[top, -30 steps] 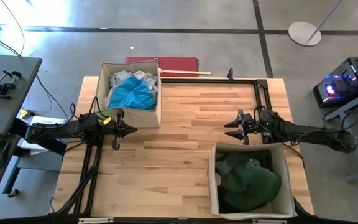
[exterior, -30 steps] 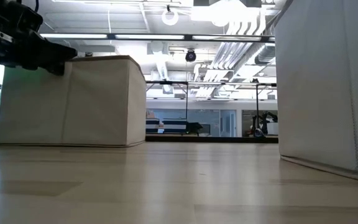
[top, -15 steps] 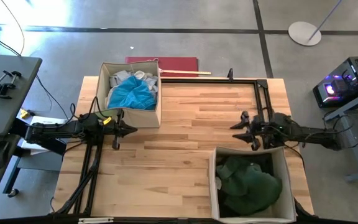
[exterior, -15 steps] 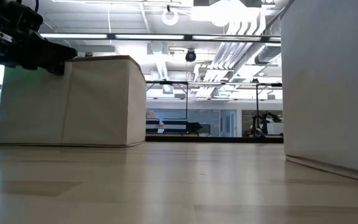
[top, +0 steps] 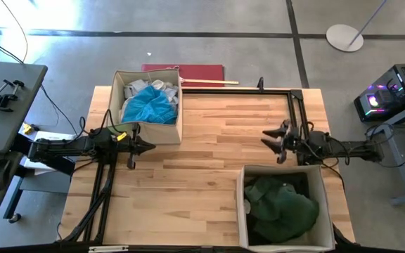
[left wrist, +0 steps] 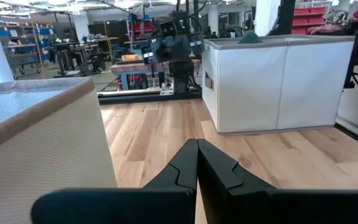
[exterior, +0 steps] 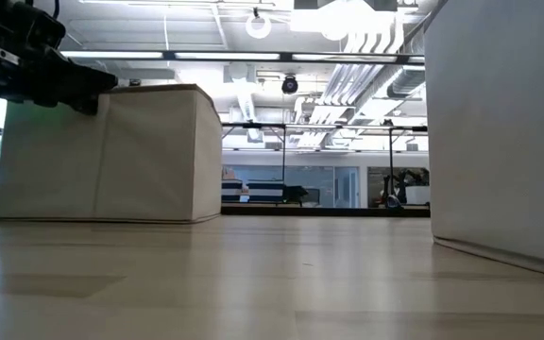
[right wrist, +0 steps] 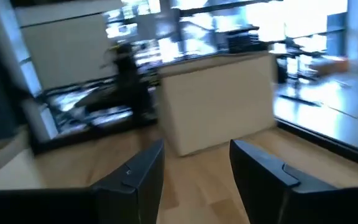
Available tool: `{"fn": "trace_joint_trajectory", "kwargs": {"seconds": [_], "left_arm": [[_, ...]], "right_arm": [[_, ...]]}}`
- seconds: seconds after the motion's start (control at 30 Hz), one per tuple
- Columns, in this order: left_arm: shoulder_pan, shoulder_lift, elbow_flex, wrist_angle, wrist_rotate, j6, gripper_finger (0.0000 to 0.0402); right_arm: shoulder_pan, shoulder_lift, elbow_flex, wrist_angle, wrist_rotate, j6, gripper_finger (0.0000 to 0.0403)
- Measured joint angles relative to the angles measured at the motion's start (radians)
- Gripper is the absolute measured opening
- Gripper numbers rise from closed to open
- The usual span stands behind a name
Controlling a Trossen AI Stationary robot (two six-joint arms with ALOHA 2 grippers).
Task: Sort clothes
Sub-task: Return to Home Position
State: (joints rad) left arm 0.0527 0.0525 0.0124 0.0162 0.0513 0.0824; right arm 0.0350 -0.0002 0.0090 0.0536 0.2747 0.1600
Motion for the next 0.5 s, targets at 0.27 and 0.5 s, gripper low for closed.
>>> {"fn": "trace_joint_trajectory", "kwargs": {"seconds": [0.27,0.5], "left_arm": [[0.000,0.000,0.000,0.002,0.000,-0.001,0.0000],[0.000,0.000,0.000,0.002,0.000,-0.001,0.0000]], "right_arm": [[0.005,0.001,0.000,-0.025,-0.209,-0.066,0.0172],[0.004,0.013,0.000,-0.028,-0.213,-0.027,0.0172]]}}
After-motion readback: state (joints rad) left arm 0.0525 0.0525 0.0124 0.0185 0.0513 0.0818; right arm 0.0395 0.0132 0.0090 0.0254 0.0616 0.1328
